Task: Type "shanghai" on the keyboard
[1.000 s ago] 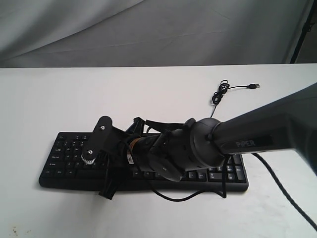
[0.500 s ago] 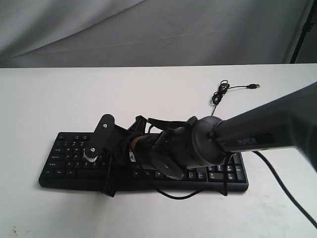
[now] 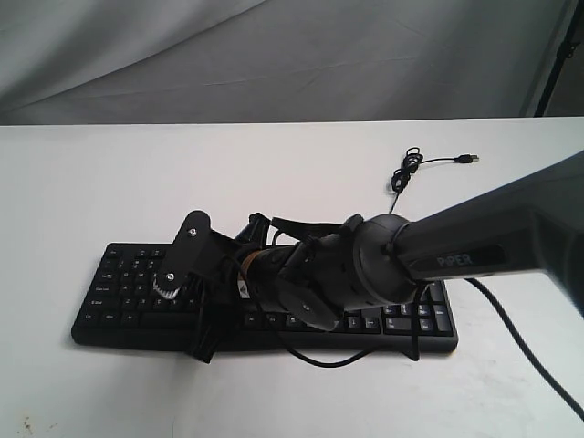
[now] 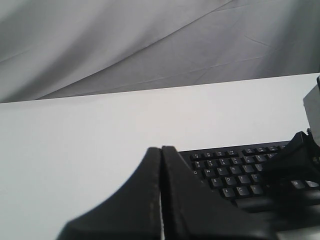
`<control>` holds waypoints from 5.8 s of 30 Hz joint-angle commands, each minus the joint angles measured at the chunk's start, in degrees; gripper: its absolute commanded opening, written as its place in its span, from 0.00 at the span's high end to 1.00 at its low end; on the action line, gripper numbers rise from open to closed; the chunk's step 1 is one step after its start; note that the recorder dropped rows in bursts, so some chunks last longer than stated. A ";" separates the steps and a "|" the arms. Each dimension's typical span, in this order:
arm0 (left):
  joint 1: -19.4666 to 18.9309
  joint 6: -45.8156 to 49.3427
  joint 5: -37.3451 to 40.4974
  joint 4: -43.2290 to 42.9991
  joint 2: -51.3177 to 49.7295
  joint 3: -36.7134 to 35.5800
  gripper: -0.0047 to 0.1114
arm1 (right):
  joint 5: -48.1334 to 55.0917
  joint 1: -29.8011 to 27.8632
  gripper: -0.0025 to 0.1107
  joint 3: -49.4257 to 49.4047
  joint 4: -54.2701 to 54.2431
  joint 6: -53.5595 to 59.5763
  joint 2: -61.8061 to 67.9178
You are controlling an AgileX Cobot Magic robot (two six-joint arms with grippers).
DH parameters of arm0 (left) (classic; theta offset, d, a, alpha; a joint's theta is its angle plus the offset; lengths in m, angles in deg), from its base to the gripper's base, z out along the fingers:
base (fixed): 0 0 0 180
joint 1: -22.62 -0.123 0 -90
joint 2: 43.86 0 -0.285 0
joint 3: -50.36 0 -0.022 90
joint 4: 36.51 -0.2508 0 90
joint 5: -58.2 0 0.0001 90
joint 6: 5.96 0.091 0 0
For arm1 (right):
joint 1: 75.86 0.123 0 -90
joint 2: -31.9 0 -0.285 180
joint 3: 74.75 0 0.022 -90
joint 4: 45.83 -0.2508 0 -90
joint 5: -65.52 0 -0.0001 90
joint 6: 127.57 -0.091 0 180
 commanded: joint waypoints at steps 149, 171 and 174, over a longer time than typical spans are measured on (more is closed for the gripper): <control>0.20 -0.16 -0.29 -0.27 0.20 -0.25 0.96 | -1.21 1.12 0.98 -4.09 0.17 3.90 -4.08; 0.20 -0.16 -0.29 -0.27 0.20 -0.25 0.96 | 2.57 1.84 0.98 4.54 0.17 4.22 0.90; 0.20 -0.16 -0.29 -0.27 0.20 -0.25 0.96 | 2.57 1.84 0.98 4.54 0.17 4.22 0.90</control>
